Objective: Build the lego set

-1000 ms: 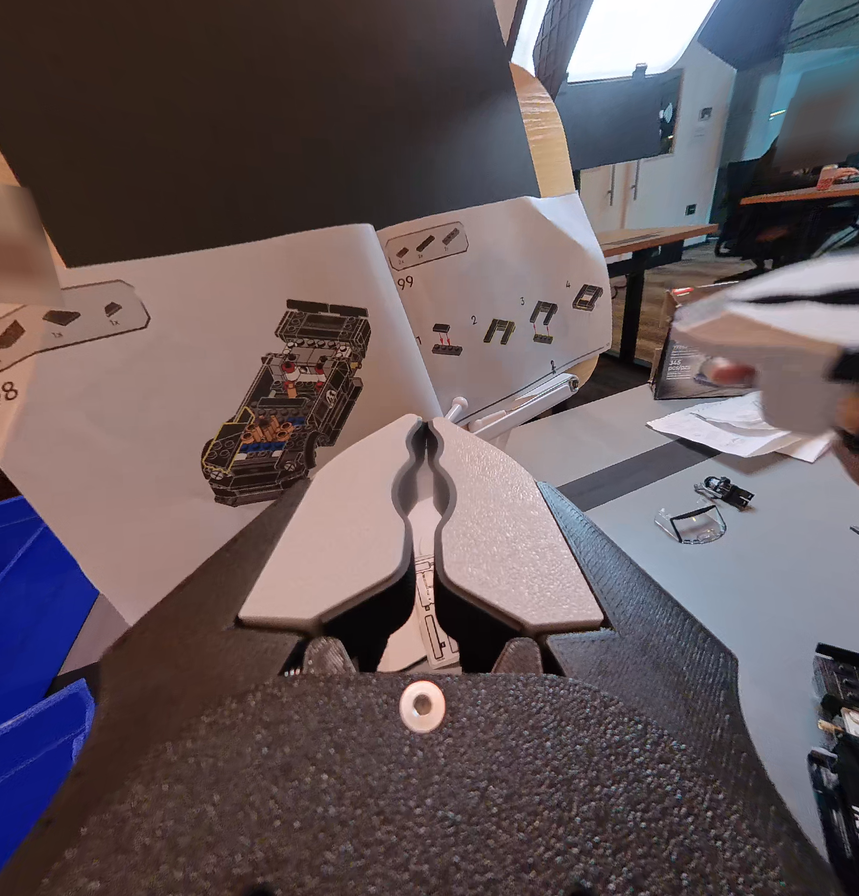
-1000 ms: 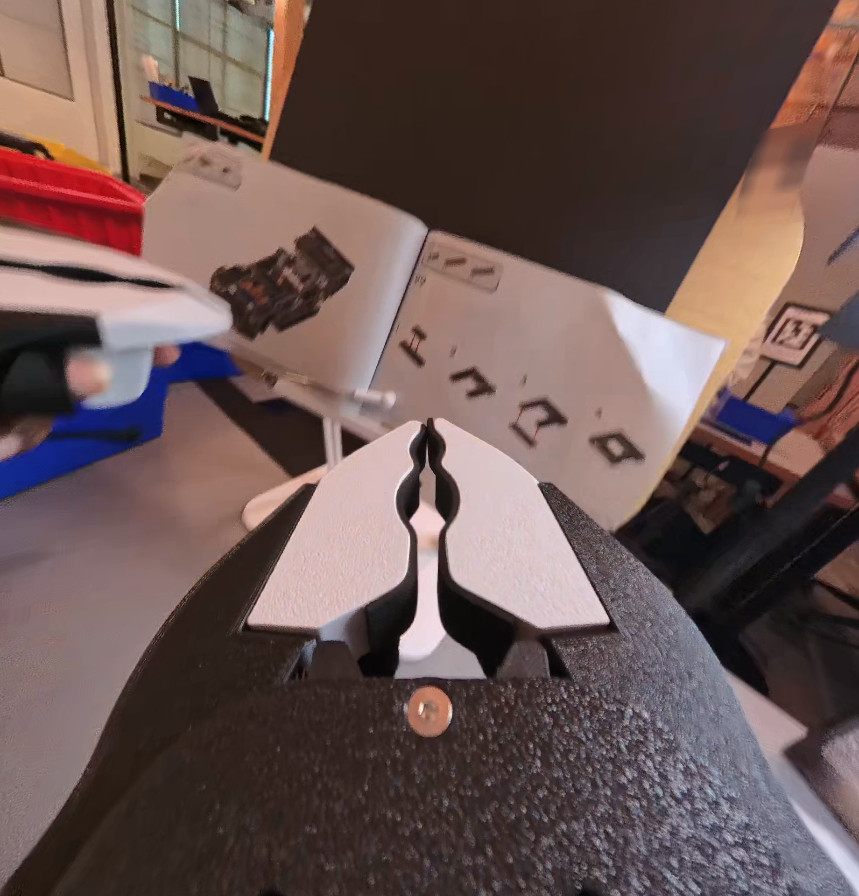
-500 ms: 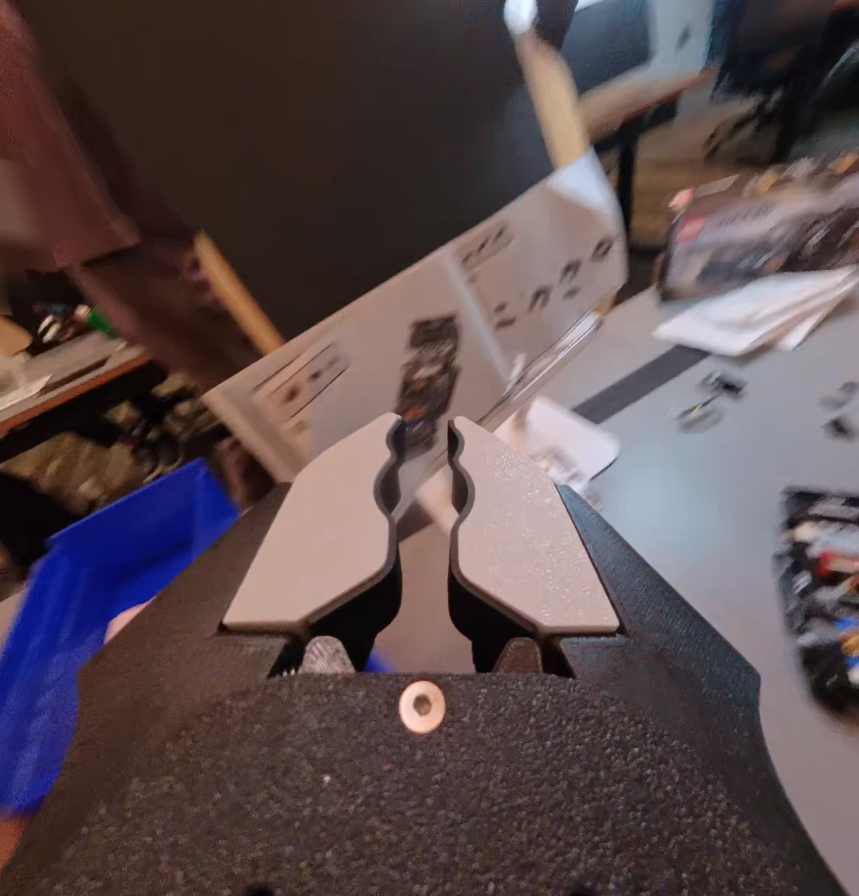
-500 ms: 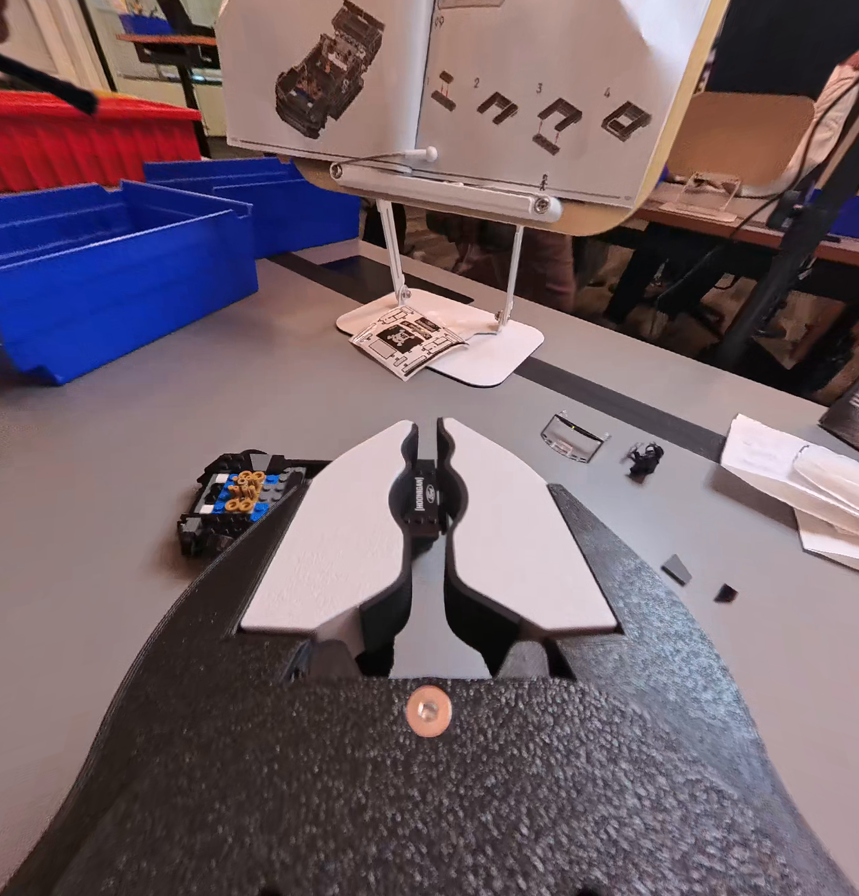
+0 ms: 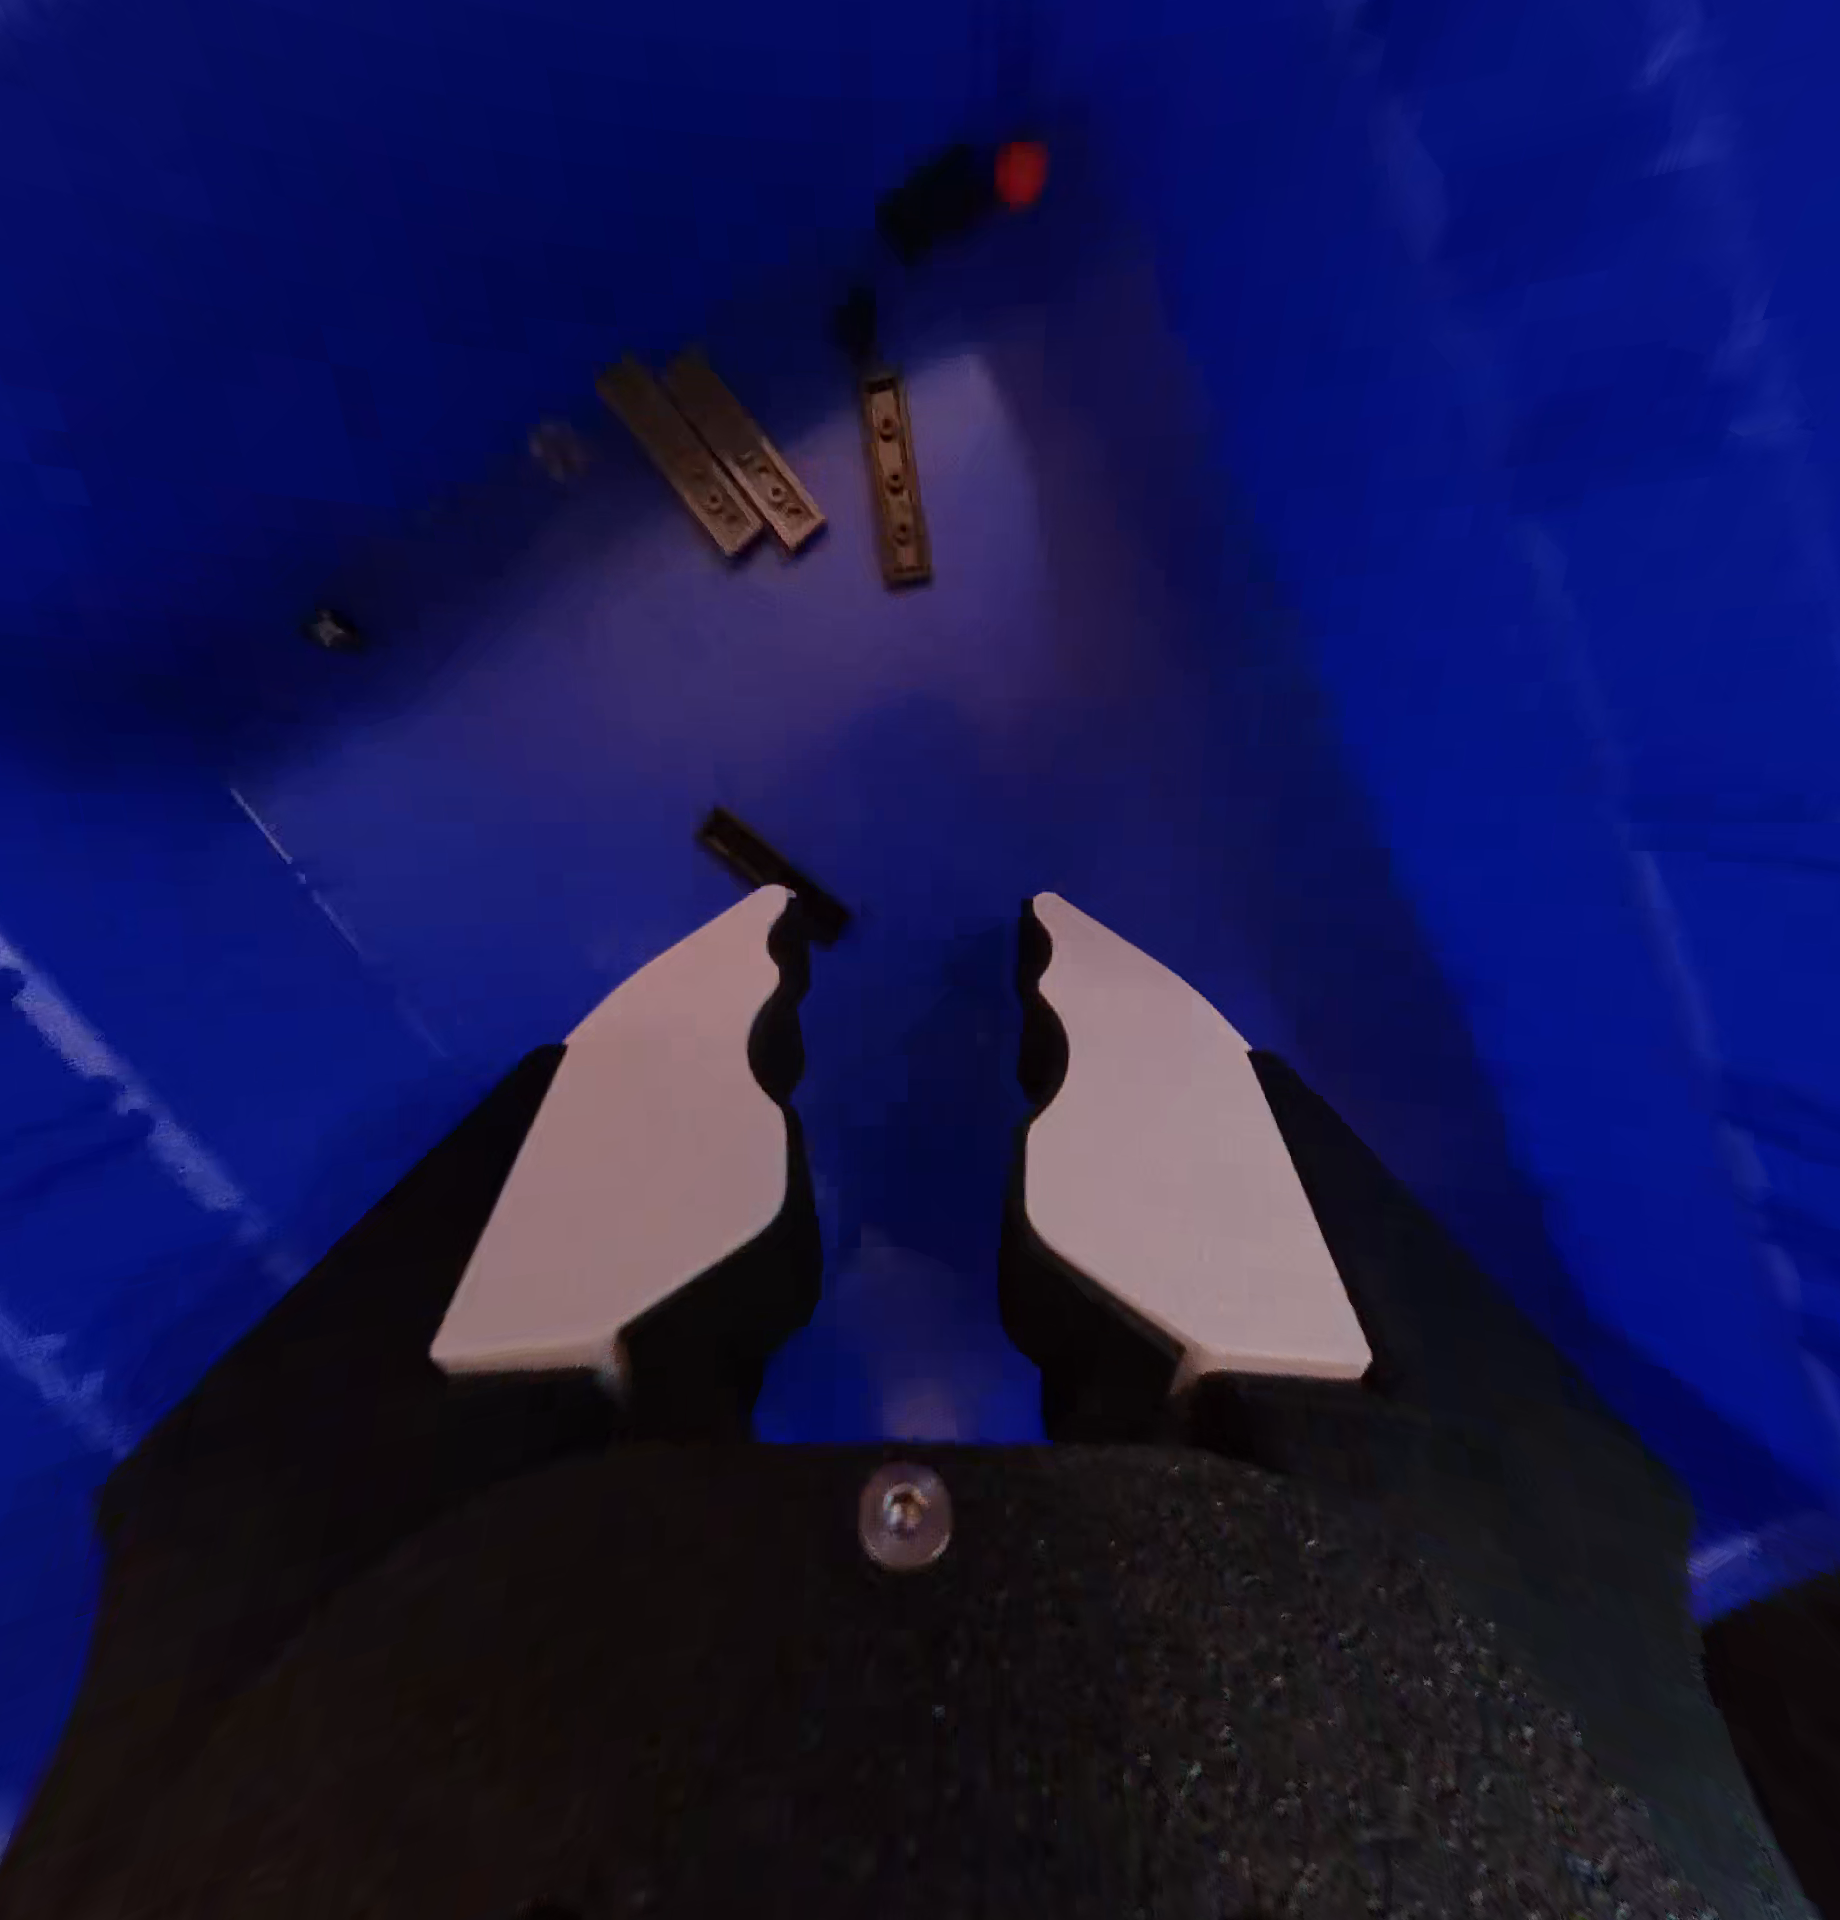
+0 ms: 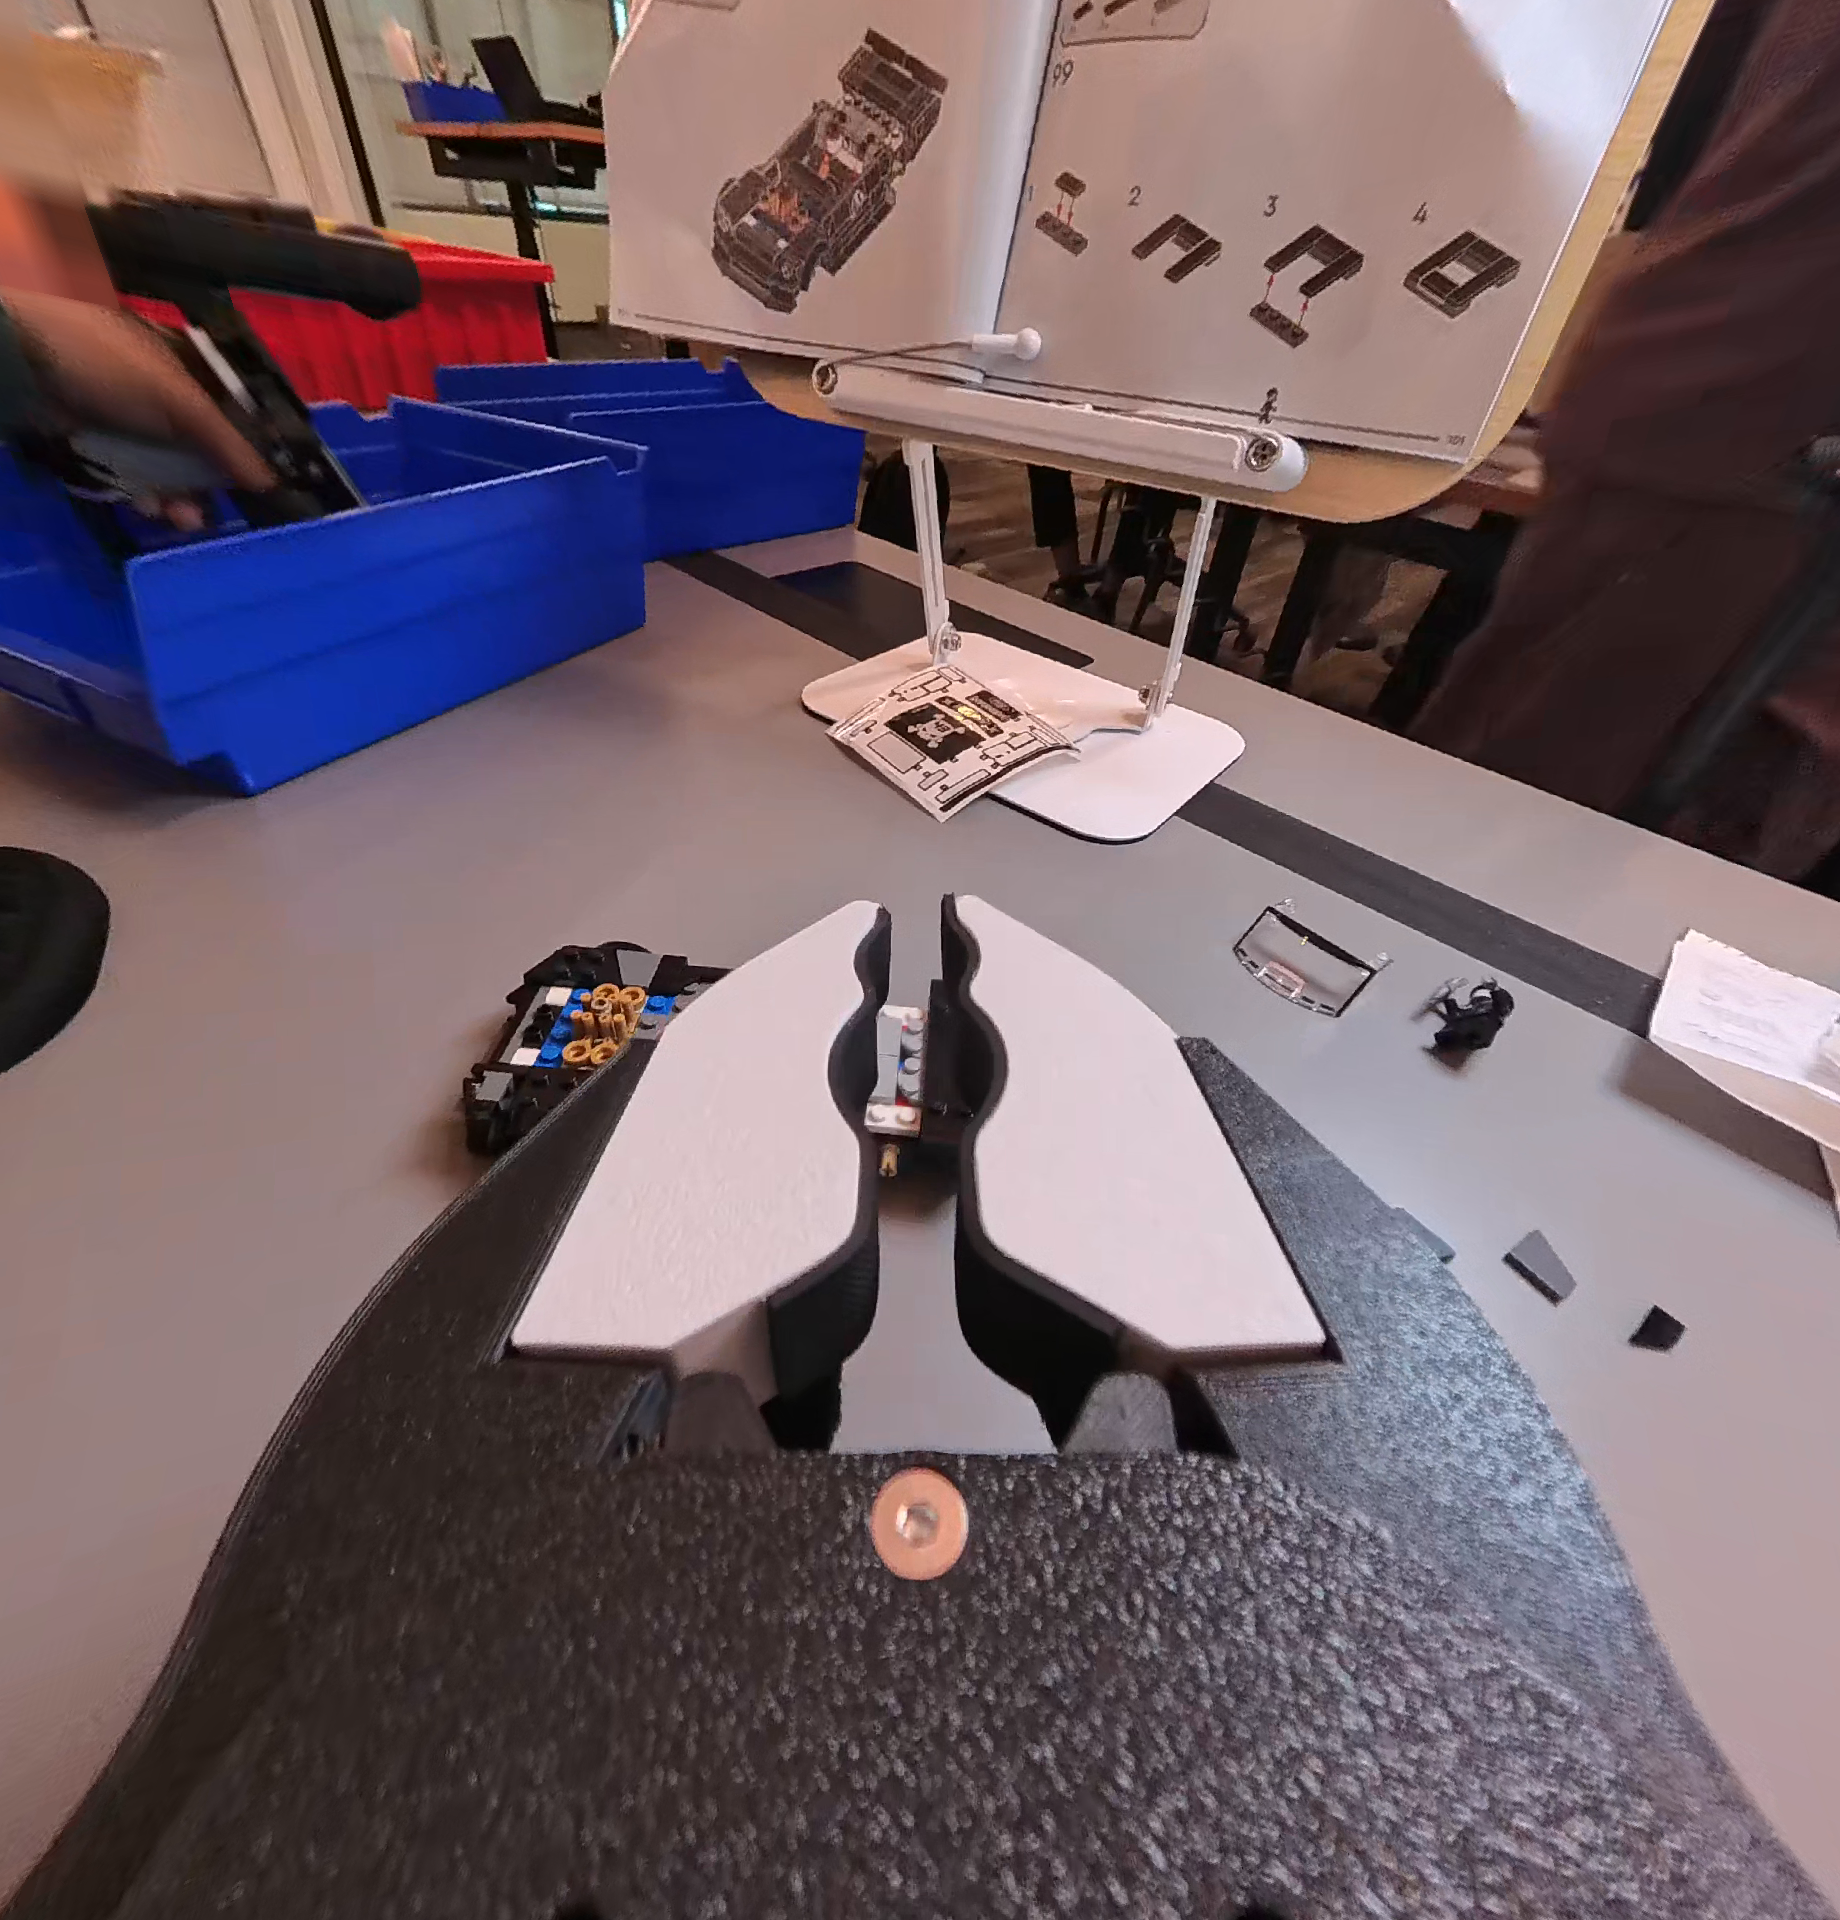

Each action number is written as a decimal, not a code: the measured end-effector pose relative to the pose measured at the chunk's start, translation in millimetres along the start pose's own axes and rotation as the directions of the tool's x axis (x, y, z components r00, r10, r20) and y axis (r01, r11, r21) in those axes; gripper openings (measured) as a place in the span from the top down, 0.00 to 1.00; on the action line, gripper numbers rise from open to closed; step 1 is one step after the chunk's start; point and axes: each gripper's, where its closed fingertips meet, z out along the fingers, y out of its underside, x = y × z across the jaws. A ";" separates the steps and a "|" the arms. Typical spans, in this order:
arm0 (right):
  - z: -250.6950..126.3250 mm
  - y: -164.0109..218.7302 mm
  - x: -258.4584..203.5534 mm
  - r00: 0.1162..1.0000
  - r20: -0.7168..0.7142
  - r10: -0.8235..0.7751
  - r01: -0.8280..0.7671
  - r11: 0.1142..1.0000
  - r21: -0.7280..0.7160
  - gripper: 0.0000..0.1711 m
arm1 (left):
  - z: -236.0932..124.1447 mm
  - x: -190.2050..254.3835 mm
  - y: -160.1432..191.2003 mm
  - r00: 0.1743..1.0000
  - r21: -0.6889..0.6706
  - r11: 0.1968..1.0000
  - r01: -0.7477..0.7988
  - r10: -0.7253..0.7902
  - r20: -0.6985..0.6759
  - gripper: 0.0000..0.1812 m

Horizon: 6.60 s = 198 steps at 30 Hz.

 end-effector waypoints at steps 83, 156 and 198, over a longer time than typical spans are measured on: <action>8.2 -4.0 -33.1 0.854 0.475 -0.212 0.272 0.960 -0.061 1.00 | -73.0 302.5 -14.7 0.859 0.729 0.556 -0.399 0.504 0.086 1.00; -49.3 38.7 24.8 0.900 0.412 0.139 -0.009 0.953 -0.301 0.89 | -9.6 -26.1 -57.0 0.994 0.266 0.964 0.031 -0.058 0.096 0.91; -61.7 40.1 -2.9 0.934 0.323 0.151 -0.053 0.954 -0.294 0.90 | -11.3 304.1 30.5 0.521 0.236 0.467 -0.852 0.799 0.299 0.97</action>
